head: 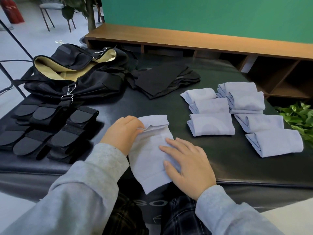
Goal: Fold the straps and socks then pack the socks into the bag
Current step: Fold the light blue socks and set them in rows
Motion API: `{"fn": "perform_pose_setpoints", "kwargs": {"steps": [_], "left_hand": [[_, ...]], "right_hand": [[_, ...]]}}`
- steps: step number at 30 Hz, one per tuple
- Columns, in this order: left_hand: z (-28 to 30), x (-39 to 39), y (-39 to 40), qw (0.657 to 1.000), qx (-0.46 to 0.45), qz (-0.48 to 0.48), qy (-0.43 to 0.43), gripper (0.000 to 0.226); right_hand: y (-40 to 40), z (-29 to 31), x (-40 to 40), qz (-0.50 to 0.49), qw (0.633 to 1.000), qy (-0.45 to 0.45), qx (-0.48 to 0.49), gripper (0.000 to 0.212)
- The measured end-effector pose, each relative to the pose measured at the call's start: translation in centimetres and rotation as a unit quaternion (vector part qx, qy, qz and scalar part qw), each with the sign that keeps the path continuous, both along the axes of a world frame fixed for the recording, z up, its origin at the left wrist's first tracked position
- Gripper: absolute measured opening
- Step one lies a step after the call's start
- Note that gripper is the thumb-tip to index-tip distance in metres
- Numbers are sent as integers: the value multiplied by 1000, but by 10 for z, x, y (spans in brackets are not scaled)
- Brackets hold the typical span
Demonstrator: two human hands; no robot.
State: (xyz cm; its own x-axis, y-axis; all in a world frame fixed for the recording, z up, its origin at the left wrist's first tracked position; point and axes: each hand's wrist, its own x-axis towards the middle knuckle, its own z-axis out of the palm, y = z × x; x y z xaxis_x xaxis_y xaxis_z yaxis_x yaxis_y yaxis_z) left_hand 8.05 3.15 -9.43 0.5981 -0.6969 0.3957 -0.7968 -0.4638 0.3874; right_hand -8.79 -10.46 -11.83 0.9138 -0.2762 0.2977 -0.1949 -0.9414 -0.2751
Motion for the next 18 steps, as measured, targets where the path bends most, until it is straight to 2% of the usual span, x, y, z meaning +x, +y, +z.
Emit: {"fn": "perform_pose_setpoints", "kwargs": {"steps": [3, 5, 7, 9, 12, 16, 18], "left_hand": [[-9, -2, 9, 999, -13, -37, -26, 23], [-15, -6, 14, 999, -17, -15, -44, 30], [-17, -14, 19, 998, 16, 16, -61, 33], [-20, -24, 24, 997, 35, -16, -65, 41], [-26, -39, 31, 994, 46, -91, -32, 61], [-29, -48, 32, 990, 97, -99, -17, 75], [-25, -44, 28, 990, 99, -98, 10, 90]], "right_hand": [[0, 0, 0, -2, 1000, -4, -5, 39], [1, 1, 0, -4, 1000, -7, -6, 39], [1, 0, 1, -4, 1000, -11, -8, 39], [1, 0, 1, -5, 1000, -13, -7, 39], [1, 0, 1, -8, 1000, -15, -12, 40], [2, 0, 1, -1, 1000, -22, -20, 41], [1, 0, -3, 15, 998, -47, 29, 40]]}}
